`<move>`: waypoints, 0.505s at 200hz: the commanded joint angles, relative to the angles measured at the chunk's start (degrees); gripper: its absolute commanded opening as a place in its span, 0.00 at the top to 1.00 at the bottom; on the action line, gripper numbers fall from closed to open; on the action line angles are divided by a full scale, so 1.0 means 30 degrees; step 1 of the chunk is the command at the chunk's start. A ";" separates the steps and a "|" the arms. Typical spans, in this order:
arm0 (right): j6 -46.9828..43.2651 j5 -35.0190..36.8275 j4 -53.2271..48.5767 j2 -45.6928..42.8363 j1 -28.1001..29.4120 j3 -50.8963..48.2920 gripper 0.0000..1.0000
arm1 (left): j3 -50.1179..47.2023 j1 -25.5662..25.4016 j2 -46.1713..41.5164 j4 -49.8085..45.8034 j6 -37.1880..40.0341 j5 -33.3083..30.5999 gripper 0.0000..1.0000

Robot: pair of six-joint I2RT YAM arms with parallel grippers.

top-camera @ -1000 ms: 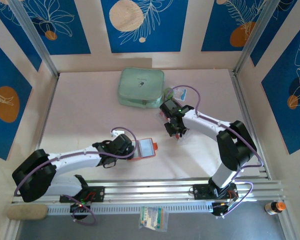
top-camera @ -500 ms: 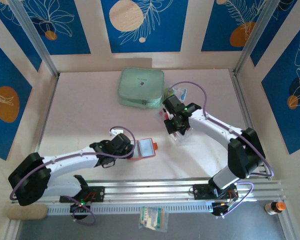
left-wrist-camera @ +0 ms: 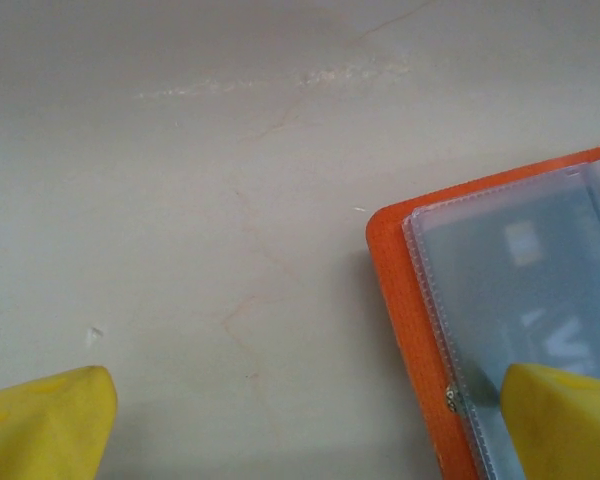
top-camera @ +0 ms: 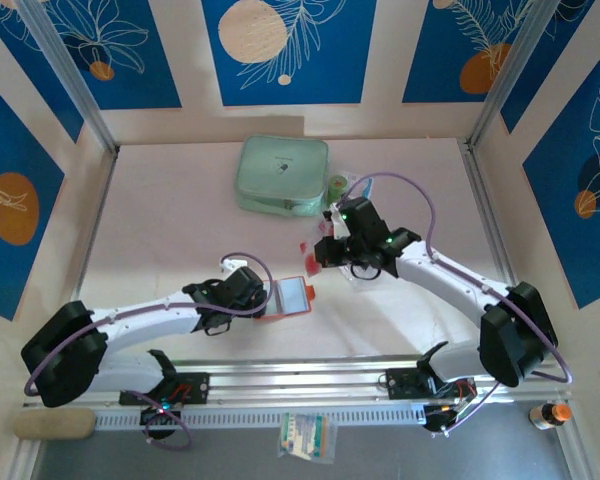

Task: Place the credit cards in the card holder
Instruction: Pick up the credit card from the storage box, then insert the credit card into the card slot.

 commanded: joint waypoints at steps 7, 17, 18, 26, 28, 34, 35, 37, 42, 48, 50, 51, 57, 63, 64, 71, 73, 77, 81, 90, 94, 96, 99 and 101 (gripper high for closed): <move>0.3869 -0.3079 0.6508 0.0628 0.0447 -0.2294 1.00 | 0.0219 0.0164 0.0194 -0.0856 -0.0092 -0.0501 0.02; 0.4284 -0.3027 0.7513 0.0922 0.0697 -0.2862 1.00 | 0.0184 0.0164 0.0194 -0.1005 -0.0150 -0.0540 0.02; 0.4322 -0.3025 0.7612 0.0949 0.0712 -0.2912 1.00 | 0.0169 0.0164 0.0206 -0.1004 -0.0158 -0.0541 0.02; 0.4543 -0.2980 0.8293 0.1180 0.0909 -0.3251 1.00 | 0.0113 0.0164 0.0205 -0.1134 -0.0191 -0.0535 0.02; 0.4589 -0.2953 0.8434 0.1225 0.0962 -0.3298 1.00 | 0.0122 0.0164 0.0207 -0.1183 -0.0194 -0.0540 0.02; 0.4729 -0.2871 0.8867 0.1402 0.1135 -0.3553 1.00 | 0.0103 0.0163 0.0167 -0.1253 -0.0242 -0.0570 0.02; 0.4750 -0.2844 0.8948 0.1424 0.1165 -0.3594 1.00 | 0.0085 0.0164 0.0178 -0.1260 -0.0248 -0.0571 0.02; 0.4809 -0.2831 0.9111 0.1476 0.1209 -0.3640 1.00 | 0.0078 0.0164 0.0186 -0.1303 -0.0274 -0.0586 0.02; 0.4905 -0.2764 0.9474 0.1603 0.1342 -0.3853 1.00 | 0.0037 0.0164 0.0161 -0.1370 -0.0326 -0.0597 0.02; 0.5042 -0.2690 0.9917 0.1767 0.1489 -0.4025 1.00 | 0.0015 0.0158 0.0156 -0.1417 -0.0383 -0.0591 0.02; 0.5065 -0.2654 1.0020 0.1811 0.1546 -0.4077 1.00 | -0.0005 0.0162 0.0137 -0.1452 -0.0396 -0.0620 0.02; 0.5079 -0.2633 1.0110 0.1833 0.1546 -0.4120 1.00 | -0.0013 0.0163 0.0148 -0.1462 -0.0398 -0.0625 0.02; 0.5202 -0.2466 1.0460 0.1987 0.1717 -0.4287 1.00 | -0.0059 0.0164 0.0148 -0.1499 -0.0453 -0.0630 0.02; 0.5323 -0.2348 1.0815 0.2134 0.1827 -0.4460 1.00 | -0.0051 0.0164 0.0131 -0.1524 -0.0488 -0.0630 0.02; 0.5340 -0.2334 1.0874 0.2156 0.1848 -0.4487 1.00 | -0.0051 0.0164 0.0131 -0.1528 -0.0488 -0.0630 0.02; 0.5456 -0.2213 1.1295 0.2326 0.1977 -0.4693 1.00 | -0.0095 0.0164 0.0174 -0.1572 -0.0517 -0.0630 0.02; 0.5476 -0.2183 1.1404 0.2369 0.2020 -0.4742 1.00 | -0.0069 0.0164 0.0163 -0.1571 -0.0532 -0.0615 0.02; 0.5541 -0.2106 1.1636 0.2472 0.2097 -0.4840 1.00 | -0.0083 0.0164 0.0206 -0.1567 -0.0533 -0.0627 0.02; 0.5564 -0.2019 1.1826 0.2560 0.2137 -0.4917 1.00 | -0.0095 0.0164 0.0217 -0.1583 -0.0546 -0.0622 0.02; 0.5620 -0.1814 1.2126 0.2736 0.2269 -0.5057 1.00 | -0.0053 0.0164 0.0313 -0.1606 -0.0546 -0.0630 0.02; 0.5634 -0.1753 1.2249 0.2822 0.2314 -0.5097 1.00 | -0.0056 0.0164 0.0332 -0.1619 -0.0546 -0.0630 0.02; 0.5631 -0.1716 1.2309 0.2859 0.2346 -0.5129 1.00 | -0.0052 0.0164 0.0349 -0.1641 -0.0546 -0.0630 0.02; 0.5621 -0.1651 1.2372 0.2926 0.2364 -0.5170 1.00 | -0.0051 0.0164 0.0377 -0.1637 -0.0546 -0.0644 0.02; 0.5635 -0.1610 1.2406 0.2973 0.2388 -0.5169 1.00 | -0.0065 0.0164 0.0390 -0.1646 -0.0554 -0.0634 0.02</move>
